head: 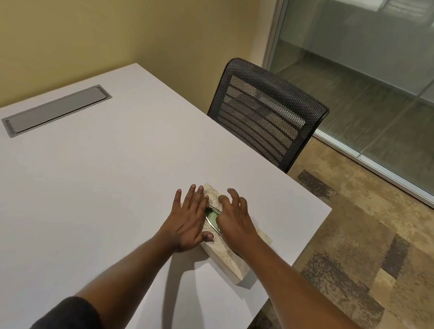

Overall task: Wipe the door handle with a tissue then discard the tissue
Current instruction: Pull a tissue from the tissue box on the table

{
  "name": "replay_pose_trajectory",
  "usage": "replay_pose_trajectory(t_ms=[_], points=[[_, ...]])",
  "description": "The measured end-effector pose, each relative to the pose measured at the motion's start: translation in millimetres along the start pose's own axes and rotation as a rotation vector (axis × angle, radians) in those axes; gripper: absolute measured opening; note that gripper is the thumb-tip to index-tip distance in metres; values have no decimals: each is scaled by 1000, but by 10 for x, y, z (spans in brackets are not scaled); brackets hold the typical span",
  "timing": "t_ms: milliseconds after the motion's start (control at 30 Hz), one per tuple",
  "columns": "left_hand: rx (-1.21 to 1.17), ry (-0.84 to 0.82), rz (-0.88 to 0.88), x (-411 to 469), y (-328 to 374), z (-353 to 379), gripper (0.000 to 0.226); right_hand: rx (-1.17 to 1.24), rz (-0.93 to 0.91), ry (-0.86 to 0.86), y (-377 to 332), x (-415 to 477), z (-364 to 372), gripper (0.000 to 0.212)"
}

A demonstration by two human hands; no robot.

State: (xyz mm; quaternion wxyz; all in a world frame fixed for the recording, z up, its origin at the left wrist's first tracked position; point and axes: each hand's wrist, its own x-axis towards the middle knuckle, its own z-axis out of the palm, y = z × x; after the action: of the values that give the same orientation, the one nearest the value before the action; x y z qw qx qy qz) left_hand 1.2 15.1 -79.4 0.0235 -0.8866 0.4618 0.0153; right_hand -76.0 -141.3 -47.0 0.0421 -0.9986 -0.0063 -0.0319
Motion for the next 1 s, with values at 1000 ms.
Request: replay_pose_trajectory(t_ms=[1000], points=[[-98, -111, 25, 37, -38, -207, 85, 1009, 425, 229, 207, -480, -944, 21]])
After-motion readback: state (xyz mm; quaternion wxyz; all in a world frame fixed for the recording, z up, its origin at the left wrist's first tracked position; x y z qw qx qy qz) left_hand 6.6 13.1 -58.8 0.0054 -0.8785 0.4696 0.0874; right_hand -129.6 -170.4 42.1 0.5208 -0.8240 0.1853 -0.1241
